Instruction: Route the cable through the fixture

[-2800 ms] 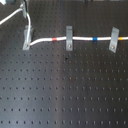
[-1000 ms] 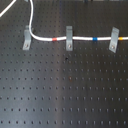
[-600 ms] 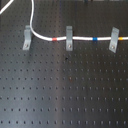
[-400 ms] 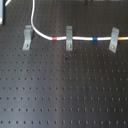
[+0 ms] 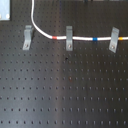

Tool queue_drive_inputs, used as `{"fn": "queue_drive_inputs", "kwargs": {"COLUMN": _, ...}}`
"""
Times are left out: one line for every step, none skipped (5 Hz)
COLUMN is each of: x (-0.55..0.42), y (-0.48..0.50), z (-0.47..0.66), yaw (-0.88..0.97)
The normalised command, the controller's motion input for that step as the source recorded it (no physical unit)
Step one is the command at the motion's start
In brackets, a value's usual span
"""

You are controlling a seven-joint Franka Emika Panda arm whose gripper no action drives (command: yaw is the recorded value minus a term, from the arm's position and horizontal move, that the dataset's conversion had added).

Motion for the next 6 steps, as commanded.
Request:
{"fn": "queue_drive_inputs", "kwargs": {"x": -0.54, "y": 0.3, "z": 0.18, "yaw": 0.05}}
{"fn": "queue_drive_inputs", "kwargs": {"x": -0.264, "y": 0.501, "z": -0.01, "yaw": 0.06}}
{"fn": "queue_drive_inputs", "kwargs": {"x": -0.063, "y": 0.389, "z": 0.1, "yaw": 0.01}}
{"fn": "queue_drive_inputs", "kwargs": {"x": -0.004, "y": 0.15, "z": 0.26, "yaw": -0.14}}
{"fn": "queue_drive_inputs", "kwargs": {"x": -0.028, "y": 0.066, "z": 0.33, "yaw": -0.25}}
{"fn": "queue_drive_inputs", "kwargs": {"x": 0.001, "y": -0.009, "z": 0.13, "yaw": -0.29}}
